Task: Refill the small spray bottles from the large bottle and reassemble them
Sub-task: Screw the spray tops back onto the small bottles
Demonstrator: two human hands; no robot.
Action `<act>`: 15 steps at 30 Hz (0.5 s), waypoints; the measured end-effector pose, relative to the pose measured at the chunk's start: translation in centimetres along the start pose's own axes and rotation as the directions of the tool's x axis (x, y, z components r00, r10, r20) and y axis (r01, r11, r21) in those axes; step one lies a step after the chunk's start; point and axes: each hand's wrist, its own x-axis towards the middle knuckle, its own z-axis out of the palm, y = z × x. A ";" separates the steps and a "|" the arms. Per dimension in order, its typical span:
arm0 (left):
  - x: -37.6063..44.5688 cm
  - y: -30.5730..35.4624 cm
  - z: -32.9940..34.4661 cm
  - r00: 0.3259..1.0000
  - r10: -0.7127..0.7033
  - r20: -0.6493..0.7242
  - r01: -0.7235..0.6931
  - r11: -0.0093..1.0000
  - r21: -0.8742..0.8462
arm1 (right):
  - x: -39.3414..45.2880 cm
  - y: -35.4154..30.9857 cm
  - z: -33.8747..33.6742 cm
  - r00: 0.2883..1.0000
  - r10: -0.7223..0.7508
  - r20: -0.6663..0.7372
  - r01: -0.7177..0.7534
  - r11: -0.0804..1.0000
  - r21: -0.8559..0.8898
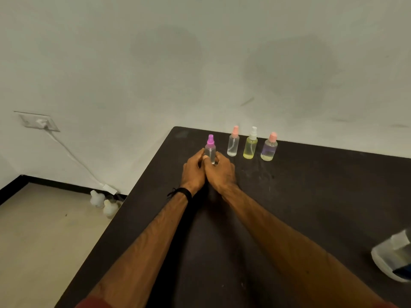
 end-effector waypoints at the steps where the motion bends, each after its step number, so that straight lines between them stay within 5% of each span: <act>1: 1.2 -0.1 0.3 1.000 -0.001 0.015 0.001 1.000 -0.007 | 1.2 0.1 0.2 1.000 0.002 -0.004 -0.002 1.000 0.005; 15: 7.3 -3.2 1.7 0.986 -0.087 0.143 0.083 0.996 0.028 | 6.3 0.9 1.4 1.000 0.011 0.023 -0.011 1.000 0.006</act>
